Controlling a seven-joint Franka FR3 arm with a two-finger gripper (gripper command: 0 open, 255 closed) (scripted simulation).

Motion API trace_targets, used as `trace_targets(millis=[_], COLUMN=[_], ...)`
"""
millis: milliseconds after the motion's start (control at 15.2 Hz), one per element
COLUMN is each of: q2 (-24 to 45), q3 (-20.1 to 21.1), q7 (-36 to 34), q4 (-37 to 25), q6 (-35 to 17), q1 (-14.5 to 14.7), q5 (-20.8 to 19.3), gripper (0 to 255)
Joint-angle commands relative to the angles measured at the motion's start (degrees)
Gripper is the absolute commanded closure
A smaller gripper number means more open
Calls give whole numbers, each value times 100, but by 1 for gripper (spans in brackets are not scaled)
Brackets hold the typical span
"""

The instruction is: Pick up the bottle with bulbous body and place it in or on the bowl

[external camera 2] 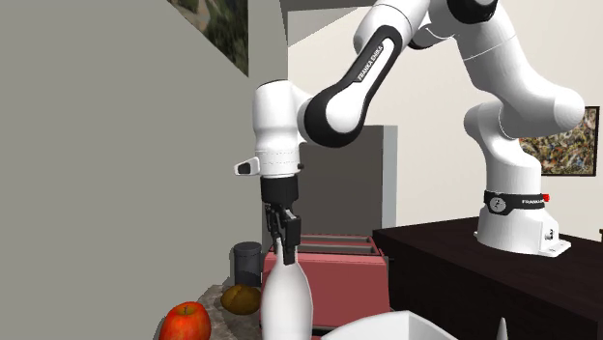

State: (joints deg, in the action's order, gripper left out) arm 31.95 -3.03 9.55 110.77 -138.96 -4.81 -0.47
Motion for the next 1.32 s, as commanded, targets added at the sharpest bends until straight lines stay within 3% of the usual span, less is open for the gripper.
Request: trace_targets(millis=[0, 1254], q2=[-117, -1106], q3=[-4, -31], q7=[0, 4], q4=[13, -123], q6=[102, 1226], q1=[4, 29], q5=[-4, -45], gripper=[255, 255])
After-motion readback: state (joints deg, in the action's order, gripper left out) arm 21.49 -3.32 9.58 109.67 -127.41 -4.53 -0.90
